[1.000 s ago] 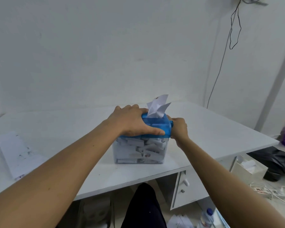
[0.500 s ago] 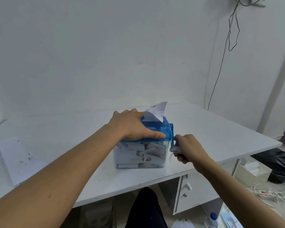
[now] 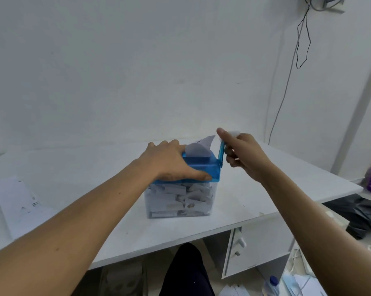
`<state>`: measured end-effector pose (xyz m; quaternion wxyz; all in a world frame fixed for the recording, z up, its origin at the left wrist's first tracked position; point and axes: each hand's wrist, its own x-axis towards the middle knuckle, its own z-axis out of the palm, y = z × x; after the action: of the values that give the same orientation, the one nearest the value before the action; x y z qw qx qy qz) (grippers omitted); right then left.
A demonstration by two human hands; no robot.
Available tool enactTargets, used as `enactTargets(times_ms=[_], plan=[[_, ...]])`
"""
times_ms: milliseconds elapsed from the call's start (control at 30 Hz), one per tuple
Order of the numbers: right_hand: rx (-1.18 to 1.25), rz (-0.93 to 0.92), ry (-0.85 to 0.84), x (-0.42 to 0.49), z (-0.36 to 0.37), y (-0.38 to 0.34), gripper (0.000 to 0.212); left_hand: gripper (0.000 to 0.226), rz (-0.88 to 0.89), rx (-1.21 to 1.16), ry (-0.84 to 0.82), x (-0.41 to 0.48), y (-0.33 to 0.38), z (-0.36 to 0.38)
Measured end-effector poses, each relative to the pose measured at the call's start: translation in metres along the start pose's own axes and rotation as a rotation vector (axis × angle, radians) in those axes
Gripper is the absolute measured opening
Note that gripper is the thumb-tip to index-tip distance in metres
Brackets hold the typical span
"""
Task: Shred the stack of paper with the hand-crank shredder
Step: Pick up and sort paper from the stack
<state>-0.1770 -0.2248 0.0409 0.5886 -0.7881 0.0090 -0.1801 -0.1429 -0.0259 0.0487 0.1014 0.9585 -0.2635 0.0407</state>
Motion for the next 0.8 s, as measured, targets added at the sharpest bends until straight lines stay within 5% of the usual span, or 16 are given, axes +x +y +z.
enactTargets(times_ms=[233,400,567,800], plan=[[0.062,0.074,0.123,0.040,0.026,0.035,0.034,0.047,0.030,0.041,0.009,0.005,-0.004,0.004],[0.192,0.271,0.055,0.037,0.036,0.067,0.011,0.095,0.058,0.085,0.019,0.014,-0.012,0.011],[0.119,0.456,0.023,0.008,0.042,0.092,0.028,0.107,0.026,0.086,0.025,0.014,-0.011,0.015],[-0.148,0.300,0.093,-0.019,0.045,0.100,0.043,0.112,-0.001,0.109,0.011,0.014,-0.012,0.015]])
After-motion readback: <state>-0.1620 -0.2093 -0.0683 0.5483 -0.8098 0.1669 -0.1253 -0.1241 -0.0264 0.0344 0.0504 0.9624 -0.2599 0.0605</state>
